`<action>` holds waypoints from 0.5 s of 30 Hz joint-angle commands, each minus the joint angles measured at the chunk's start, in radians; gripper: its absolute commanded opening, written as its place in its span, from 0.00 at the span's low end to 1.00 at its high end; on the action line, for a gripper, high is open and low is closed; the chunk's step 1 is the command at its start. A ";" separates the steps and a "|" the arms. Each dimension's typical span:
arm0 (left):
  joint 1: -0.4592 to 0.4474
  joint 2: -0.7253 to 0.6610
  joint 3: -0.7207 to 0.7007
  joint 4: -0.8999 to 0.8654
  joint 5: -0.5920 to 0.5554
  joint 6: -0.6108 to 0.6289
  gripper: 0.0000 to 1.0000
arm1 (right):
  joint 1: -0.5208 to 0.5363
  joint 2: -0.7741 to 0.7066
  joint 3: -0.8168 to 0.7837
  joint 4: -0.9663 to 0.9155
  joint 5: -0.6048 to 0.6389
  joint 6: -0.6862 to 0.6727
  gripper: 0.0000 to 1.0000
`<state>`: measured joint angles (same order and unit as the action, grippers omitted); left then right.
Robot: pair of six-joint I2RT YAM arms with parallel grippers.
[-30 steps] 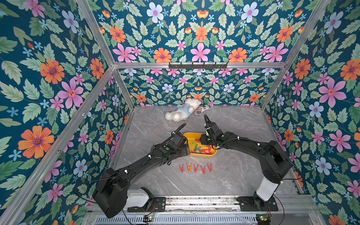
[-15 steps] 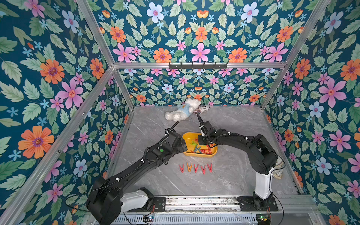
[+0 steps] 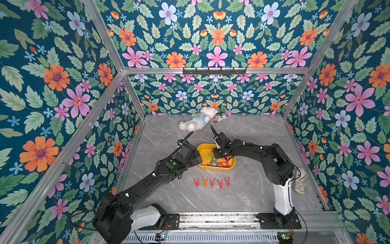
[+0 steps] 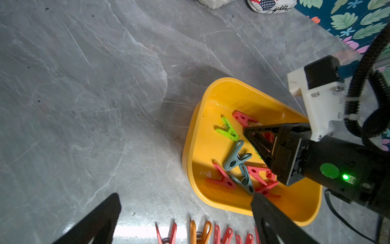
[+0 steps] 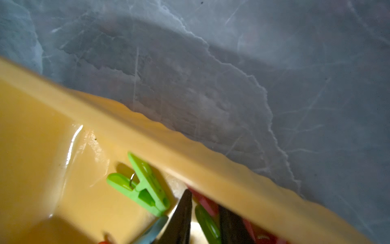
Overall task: Take the clothespins out of the storage box
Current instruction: Pick up the clothespin from the storage box.
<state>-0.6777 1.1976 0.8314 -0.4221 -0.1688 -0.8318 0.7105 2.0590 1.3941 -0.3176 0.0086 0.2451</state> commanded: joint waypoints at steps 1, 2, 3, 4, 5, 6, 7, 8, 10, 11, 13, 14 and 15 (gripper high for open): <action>0.001 -0.001 -0.001 0.016 -0.005 -0.008 1.00 | 0.004 0.015 0.014 -0.028 0.014 -0.019 0.24; 0.001 -0.001 -0.001 0.016 -0.005 -0.008 1.00 | 0.004 0.018 0.018 -0.034 0.017 -0.021 0.21; 0.003 -0.003 -0.003 0.017 -0.005 -0.009 1.00 | 0.008 0.022 0.023 -0.041 0.025 -0.022 0.19; 0.003 -0.004 -0.004 0.018 -0.004 -0.009 1.00 | 0.010 0.024 0.026 -0.047 0.032 -0.022 0.19; 0.003 -0.005 -0.006 0.019 -0.003 -0.009 1.00 | 0.012 0.026 0.026 -0.050 0.037 -0.025 0.19; 0.003 -0.006 -0.007 0.020 -0.003 -0.009 1.00 | 0.015 0.028 0.026 -0.053 0.041 -0.025 0.20; 0.003 -0.008 -0.010 0.022 -0.002 -0.010 1.00 | 0.017 0.029 0.026 -0.056 0.044 -0.026 0.20; 0.004 -0.009 -0.012 0.023 0.000 -0.011 1.00 | 0.019 0.029 0.025 -0.059 0.048 -0.027 0.20; 0.004 -0.012 -0.017 0.025 0.003 -0.015 1.00 | 0.025 0.029 0.025 -0.065 0.055 -0.030 0.21; 0.004 -0.013 -0.018 0.026 0.002 -0.016 1.00 | 0.028 0.029 0.025 -0.066 0.060 -0.030 0.21; 0.005 -0.019 -0.023 0.026 0.003 -0.017 1.00 | 0.036 0.027 0.025 -0.073 0.069 -0.035 0.21; 0.004 -0.021 -0.025 0.026 0.002 -0.019 1.00 | 0.038 0.028 0.026 -0.078 0.073 -0.037 0.23; 0.004 -0.024 -0.027 0.026 0.003 -0.020 1.00 | 0.041 0.029 0.028 -0.084 0.079 -0.039 0.26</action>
<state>-0.6750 1.1809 0.8078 -0.4007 -0.1577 -0.8375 0.7444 2.0796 1.4200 -0.3389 0.0635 0.2230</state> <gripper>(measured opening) 0.996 0.240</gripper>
